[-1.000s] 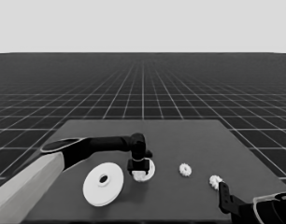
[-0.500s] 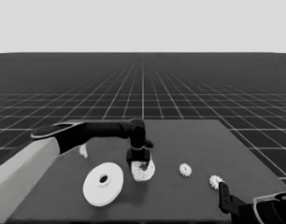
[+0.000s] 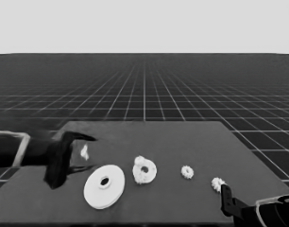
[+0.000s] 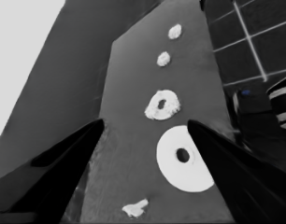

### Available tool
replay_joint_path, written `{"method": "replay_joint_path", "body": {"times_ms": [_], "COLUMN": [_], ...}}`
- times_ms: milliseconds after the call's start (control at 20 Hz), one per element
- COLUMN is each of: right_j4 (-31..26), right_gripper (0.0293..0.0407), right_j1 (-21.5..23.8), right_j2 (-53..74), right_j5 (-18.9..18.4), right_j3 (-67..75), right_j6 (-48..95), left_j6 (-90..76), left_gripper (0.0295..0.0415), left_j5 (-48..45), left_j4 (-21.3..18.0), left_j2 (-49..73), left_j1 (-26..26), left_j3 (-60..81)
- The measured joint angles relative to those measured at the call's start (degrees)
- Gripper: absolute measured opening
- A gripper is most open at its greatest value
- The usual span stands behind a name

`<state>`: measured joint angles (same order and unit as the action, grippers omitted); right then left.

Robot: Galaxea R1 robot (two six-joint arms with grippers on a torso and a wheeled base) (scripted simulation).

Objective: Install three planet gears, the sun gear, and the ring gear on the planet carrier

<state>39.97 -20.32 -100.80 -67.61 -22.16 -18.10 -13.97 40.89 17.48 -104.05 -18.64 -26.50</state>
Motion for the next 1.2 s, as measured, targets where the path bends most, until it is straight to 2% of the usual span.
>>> {"method": "replay_joint_path", "body": {"times_ms": [200, 250, 300, 350, 450, 700, 750, 850, 950, 1200], "right_j4": [0.0, -16.5, -23.2, -26.2, -28.7, -29.9, -25.4, -21.7, -20.6, -20.1], "right_gripper": [0.0385, 0.0396, 0.0393, 0.0389, 0.0385, 0.0385, 0.0385, 0.0385, 0.0385, 0.0385], "right_j1": [0.0, 12.3, 16.7, 18.0, 18.8, 18.9, 13.5, 8.1, 6.4, 5.7], "right_j2": [0.0, -1.5, -5.2, -8.5, -12.2, -14.4, -15.7, -17.8, -18.6, -19.1], "right_j5": [0.0, -2.9, -7.4, -10.4, -13.2, -14.7, -11.0, -7.5, -6.3, -5.7], "right_j3": [0.0, -11.3, -21.8, -29.1, -37.0, -41.6, -43.8, -47.3, -48.9, -49.7], "right_j6": [0.0, -15.3, -23.6, -28.2, -32.0, -33.7, -33.5, -33.1, -32.8, -32.7], "left_j6": [-5.4, -5.7, -5.9, -6.0, -6.1, -6.1, -6.1, -6.1, -6.1, -6.1], "left_gripper": [0.0385, 0.0385, 0.0385, 0.0385, 0.0385, 0.0385, 0.0385, 0.0385, 0.0385, 0.0385], "left_j5": [-1.9, -2.0, -2.0, -2.1, -2.1, -2.1, -2.1, -2.1, -2.1, -2.1], "left_j4": [0.3, 0.3, 0.3, 0.3, 0.3, 0.3, 0.3, 0.3, 0.3, 0.3], "left_j2": [3.1, 3.3, 3.4, 3.4, 3.5, 3.5, 3.5, 3.5, 3.5, 3.5], "left_j1": [-0.8, -0.9, -0.9, -0.9, -1.0, -1.0, -1.0, -1.0, -1.0, -1.0], "left_j3": [2.3, 2.4, 2.5, 2.5, 2.5, 2.6, 2.6, 2.6, 2.6, 2.6]}}
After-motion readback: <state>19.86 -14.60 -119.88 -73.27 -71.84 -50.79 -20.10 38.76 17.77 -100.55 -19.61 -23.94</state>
